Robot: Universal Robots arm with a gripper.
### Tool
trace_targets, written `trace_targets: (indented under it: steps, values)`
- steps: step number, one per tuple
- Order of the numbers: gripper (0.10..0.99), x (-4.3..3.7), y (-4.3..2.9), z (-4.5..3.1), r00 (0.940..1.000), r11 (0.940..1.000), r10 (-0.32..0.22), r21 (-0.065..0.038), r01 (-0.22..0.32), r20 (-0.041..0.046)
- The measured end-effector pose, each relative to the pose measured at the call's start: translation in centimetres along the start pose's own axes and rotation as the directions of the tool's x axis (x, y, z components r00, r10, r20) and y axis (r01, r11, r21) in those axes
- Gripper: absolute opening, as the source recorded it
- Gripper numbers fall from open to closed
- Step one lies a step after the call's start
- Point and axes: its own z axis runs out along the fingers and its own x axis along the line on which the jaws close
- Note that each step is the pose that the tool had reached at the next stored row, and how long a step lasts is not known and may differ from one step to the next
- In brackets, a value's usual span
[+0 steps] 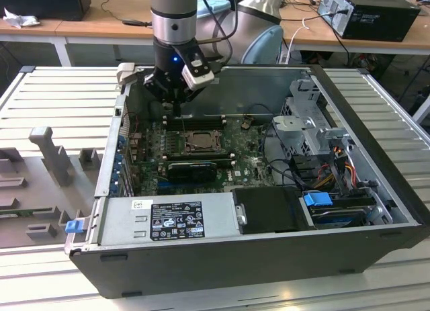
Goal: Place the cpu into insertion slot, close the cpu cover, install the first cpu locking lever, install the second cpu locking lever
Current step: 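Install the first cpu locking lever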
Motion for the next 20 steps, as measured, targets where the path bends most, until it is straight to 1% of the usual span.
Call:
trace_targets:
  steps: [6,20]
  values:
    - [0.106,-0.83,-0.01,0.0,1.0,1.0,0.0,0.0,0.0,0.0]
    - [0.106,-2.02,-0.03,0.0,1.0,1.0,0.0,0.0,0.0,0.0]
